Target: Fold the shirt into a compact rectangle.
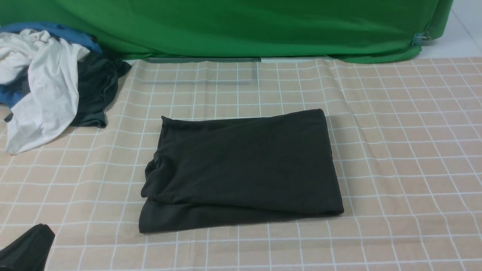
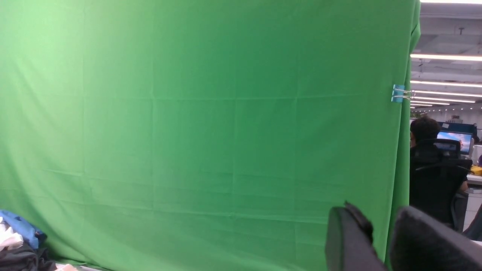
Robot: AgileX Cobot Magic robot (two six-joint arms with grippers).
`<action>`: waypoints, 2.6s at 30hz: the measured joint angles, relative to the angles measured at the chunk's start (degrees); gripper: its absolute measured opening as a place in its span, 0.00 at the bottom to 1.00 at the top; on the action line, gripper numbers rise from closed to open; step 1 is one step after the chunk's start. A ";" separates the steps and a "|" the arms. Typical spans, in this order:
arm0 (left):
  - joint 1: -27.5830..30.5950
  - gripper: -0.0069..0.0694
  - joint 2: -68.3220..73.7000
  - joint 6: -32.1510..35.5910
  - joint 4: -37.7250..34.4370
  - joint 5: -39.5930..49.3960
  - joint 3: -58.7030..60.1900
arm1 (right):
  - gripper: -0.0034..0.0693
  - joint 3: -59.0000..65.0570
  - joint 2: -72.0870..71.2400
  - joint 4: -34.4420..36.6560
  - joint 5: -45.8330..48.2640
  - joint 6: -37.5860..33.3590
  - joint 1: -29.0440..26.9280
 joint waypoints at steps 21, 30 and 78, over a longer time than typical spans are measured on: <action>0.00 0.11 -0.06 0.00 0.00 0.00 0.00 | 0.37 0.00 0.00 0.00 0.00 0.04 0.00; 0.00 0.11 -0.06 0.00 0.00 0.00 0.00 | 0.37 0.00 0.00 -0.06 1.82 -3.25 -0.61; 0.00 0.11 -0.11 0.00 0.00 0.19 0.02 | 0.37 25.16 -3.26 -5.65 8.62 4.84 -7.99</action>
